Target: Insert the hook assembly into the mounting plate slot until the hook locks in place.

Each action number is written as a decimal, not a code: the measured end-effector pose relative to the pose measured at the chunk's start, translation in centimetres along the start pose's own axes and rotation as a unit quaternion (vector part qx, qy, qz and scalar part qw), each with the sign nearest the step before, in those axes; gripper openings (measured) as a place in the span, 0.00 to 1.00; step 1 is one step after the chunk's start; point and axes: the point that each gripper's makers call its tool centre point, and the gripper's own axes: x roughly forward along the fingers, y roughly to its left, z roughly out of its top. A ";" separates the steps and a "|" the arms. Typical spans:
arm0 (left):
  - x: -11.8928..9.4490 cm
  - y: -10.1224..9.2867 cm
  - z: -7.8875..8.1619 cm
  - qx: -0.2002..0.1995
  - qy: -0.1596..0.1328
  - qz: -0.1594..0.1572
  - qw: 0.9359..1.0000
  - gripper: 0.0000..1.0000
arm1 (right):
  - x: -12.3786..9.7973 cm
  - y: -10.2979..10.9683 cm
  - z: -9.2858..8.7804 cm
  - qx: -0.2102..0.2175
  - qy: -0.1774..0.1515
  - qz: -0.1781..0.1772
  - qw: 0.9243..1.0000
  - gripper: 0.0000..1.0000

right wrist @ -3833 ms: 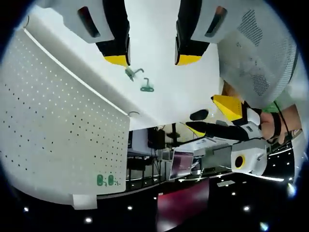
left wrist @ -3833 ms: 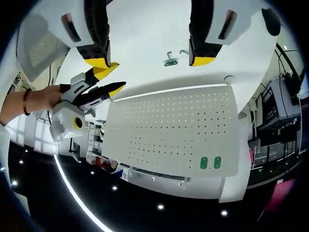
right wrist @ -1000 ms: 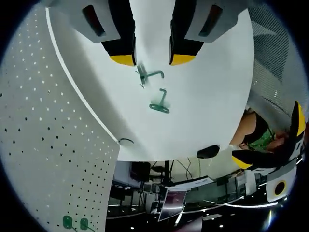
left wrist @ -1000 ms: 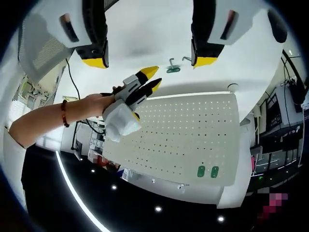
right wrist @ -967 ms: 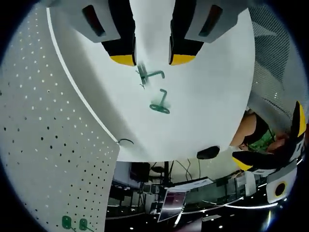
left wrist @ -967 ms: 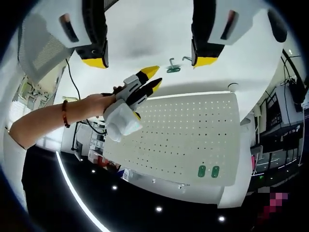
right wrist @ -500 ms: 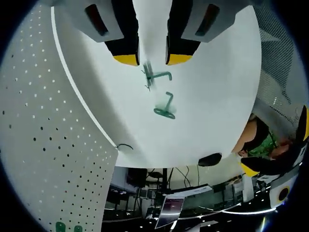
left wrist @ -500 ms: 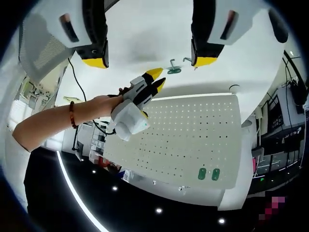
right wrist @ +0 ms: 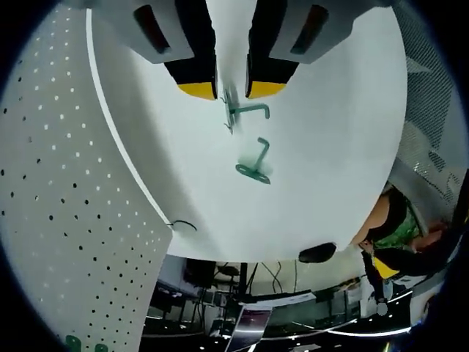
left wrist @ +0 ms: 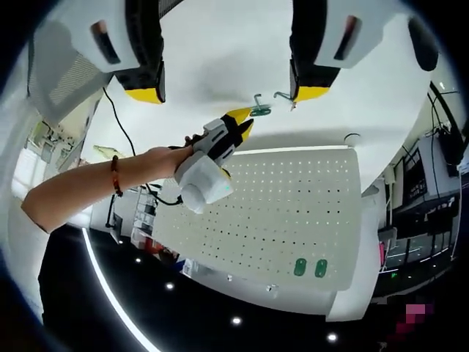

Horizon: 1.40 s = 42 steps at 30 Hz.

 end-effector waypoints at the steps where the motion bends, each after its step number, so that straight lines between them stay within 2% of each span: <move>1: 0.0 0.0 0.0 0.000 0.000 0.000 1.000 0.70 | 0.1 0.0 0.0 0.001 0.002 0.001 1.000 0.14; 9: -0.1 0.4 0.0 0.000 0.001 0.004 1.000 0.70 | 0.7 -0.2 -0.2 -0.014 0.014 0.008 1.000 0.10; 29: -0.2 0.6 0.1 0.002 0.004 0.009 1.000 0.70 | 1.4 -0.5 -1.0 -0.009 0.037 0.006 0.999 0.03; 37: -0.1 0.2 0.5 0.006 0.000 0.007 1.000 0.69 | 0.5 -0.6 -1.0 -0.003 0.031 -0.006 0.999 0.02; 42: -0.2 -0.1 0.9 0.005 -0.004 0.005 1.000 0.69 | -0.3 -1.0 -0.5 0.011 0.013 -0.016 1.000 0.02</move>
